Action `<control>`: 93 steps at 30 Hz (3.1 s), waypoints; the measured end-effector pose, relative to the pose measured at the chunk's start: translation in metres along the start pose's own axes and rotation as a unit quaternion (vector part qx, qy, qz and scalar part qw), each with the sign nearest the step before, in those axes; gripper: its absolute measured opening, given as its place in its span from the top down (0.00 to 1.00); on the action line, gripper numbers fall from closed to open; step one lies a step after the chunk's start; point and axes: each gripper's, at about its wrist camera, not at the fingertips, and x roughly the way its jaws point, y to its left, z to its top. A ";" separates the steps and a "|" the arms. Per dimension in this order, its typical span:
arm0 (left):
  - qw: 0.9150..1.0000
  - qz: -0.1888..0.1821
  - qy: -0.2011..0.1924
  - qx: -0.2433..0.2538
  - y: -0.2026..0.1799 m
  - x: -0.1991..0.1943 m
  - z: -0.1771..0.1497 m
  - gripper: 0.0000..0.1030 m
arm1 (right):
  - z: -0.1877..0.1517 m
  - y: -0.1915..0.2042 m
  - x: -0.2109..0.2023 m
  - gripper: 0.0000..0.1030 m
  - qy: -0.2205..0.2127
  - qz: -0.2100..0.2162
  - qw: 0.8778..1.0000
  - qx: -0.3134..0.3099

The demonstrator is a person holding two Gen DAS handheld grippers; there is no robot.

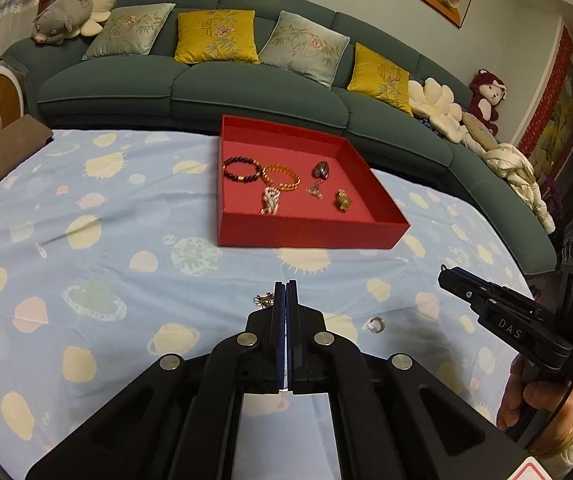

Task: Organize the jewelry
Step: 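Carry the chain into the tray with the left gripper while the right drops the ring there, then withdraw both grippers from the tray toward the gold hoop earrings, then close the left gripper on one gold hoop earring while the right closes on the other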

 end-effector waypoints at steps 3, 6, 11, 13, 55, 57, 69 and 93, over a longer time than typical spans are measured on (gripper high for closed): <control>1.000 -0.012 -0.021 0.013 -0.009 -0.007 0.026 1.00 | 0.019 0.004 -0.009 0.81 -0.017 0.016 1.000 0.003; 0.998 -0.024 -0.048 0.019 -0.014 -0.014 0.052 1.00 | 0.043 0.009 -0.015 0.81 -0.040 0.020 0.999 -0.006; 0.996 -0.016 -0.075 0.054 -0.027 0.001 0.097 1.00 | 0.080 0.005 -0.005 0.81 -0.062 0.035 0.997 0.010; 0.996 -0.026 -0.067 0.056 -0.030 0.018 0.110 1.00 | 0.089 0.003 0.007 0.81 -0.059 0.040 0.997 0.014; 0.999 0.036 -0.026 0.006 0.007 -0.007 0.073 0.86 | 0.073 -0.015 -0.033 0.68 -0.080 0.059 0.995 0.020; 0.999 0.039 -0.012 -0.003 0.012 -0.012 0.049 0.86 | 0.057 -0.009 -0.035 0.67 -0.058 0.064 0.996 0.009; 0.996 0.022 0.084 0.014 0.001 0.021 -0.050 0.76 | -0.027 0.030 0.030 0.67 0.070 0.037 0.995 -0.064; 0.991 0.033 0.105 0.074 -0.016 0.064 -0.072 0.84 | -0.037 0.032 0.063 0.83 0.080 0.009 0.992 -0.095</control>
